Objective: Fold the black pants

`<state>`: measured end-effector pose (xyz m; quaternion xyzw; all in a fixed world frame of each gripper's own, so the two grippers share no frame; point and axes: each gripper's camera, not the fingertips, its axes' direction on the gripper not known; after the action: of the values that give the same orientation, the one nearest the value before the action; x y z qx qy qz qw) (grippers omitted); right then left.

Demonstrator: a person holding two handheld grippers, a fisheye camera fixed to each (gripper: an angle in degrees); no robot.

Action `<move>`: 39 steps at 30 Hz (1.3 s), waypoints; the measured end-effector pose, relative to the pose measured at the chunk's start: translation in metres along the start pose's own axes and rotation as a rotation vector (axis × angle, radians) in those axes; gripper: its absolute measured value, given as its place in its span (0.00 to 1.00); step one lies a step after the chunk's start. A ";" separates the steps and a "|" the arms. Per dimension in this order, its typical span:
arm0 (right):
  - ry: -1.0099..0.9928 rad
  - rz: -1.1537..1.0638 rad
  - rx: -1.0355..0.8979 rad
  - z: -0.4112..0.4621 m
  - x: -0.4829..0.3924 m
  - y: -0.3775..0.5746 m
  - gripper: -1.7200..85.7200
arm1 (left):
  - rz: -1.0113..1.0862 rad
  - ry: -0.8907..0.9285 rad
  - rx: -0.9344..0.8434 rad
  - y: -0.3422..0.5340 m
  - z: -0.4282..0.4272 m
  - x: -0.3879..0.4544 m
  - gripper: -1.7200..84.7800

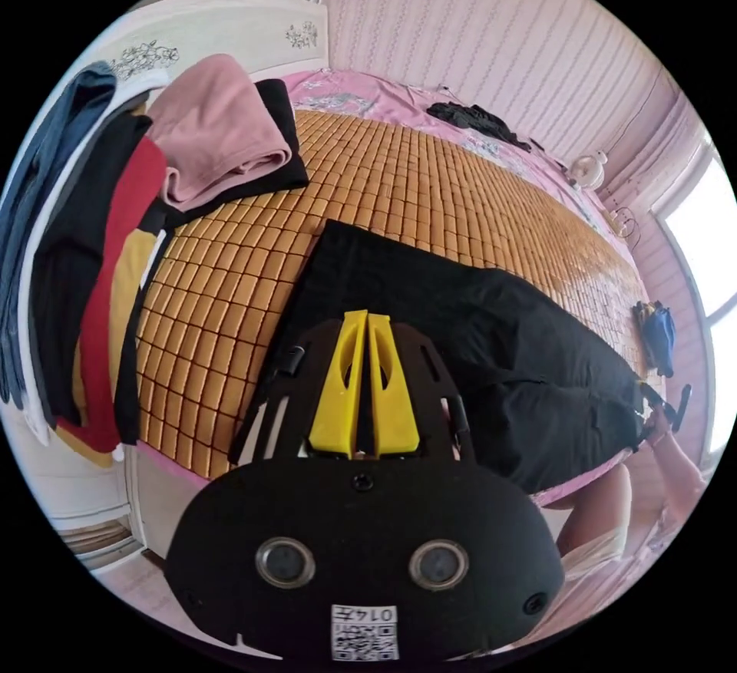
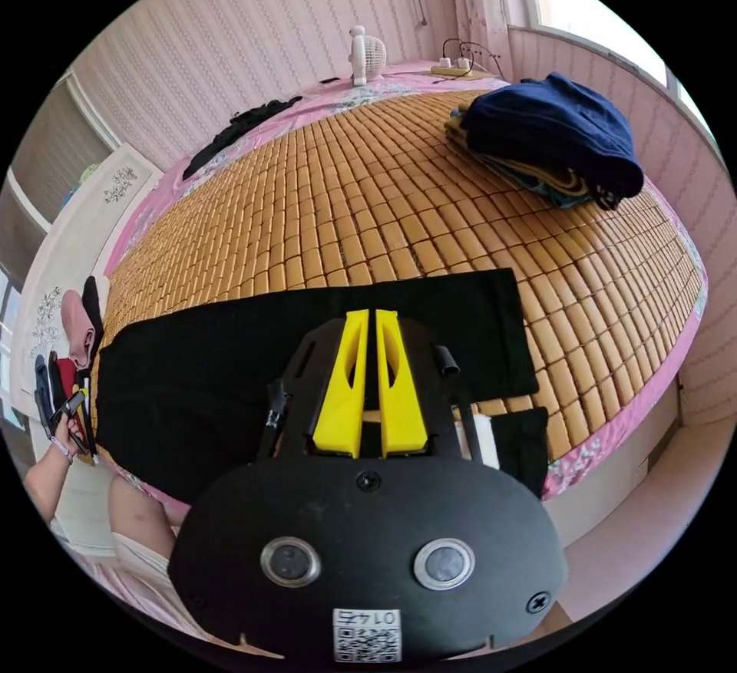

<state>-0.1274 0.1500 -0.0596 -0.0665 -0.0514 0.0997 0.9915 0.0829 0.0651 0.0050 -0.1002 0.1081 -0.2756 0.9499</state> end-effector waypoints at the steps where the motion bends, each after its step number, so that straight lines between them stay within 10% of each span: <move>1: 0.048 -0.039 0.011 0.006 -0.009 -0.005 0.02 | -0.014 -0.060 -0.034 -0.005 0.013 0.003 0.01; 14: 0.123 -0.324 -0.024 0.059 -0.052 -0.108 0.02 | -0.064 -0.168 -0.094 -0.029 0.048 -0.030 0.01; 26: -0.044 0.043 0.211 -0.081 0.037 -0.062 0.03 | -0.104 -0.117 0.042 0.002 0.000 -0.056 0.02; 39: -0.068 0.379 0.022 -0.091 0.116 0.022 0.10 | -0.460 0.076 0.025 0.126 -0.045 -0.130 0.14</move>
<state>-0.0083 0.1845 -0.1420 -0.0607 -0.0702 0.2872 0.9534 0.0275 0.2346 -0.0497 -0.0998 0.1148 -0.4900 0.8584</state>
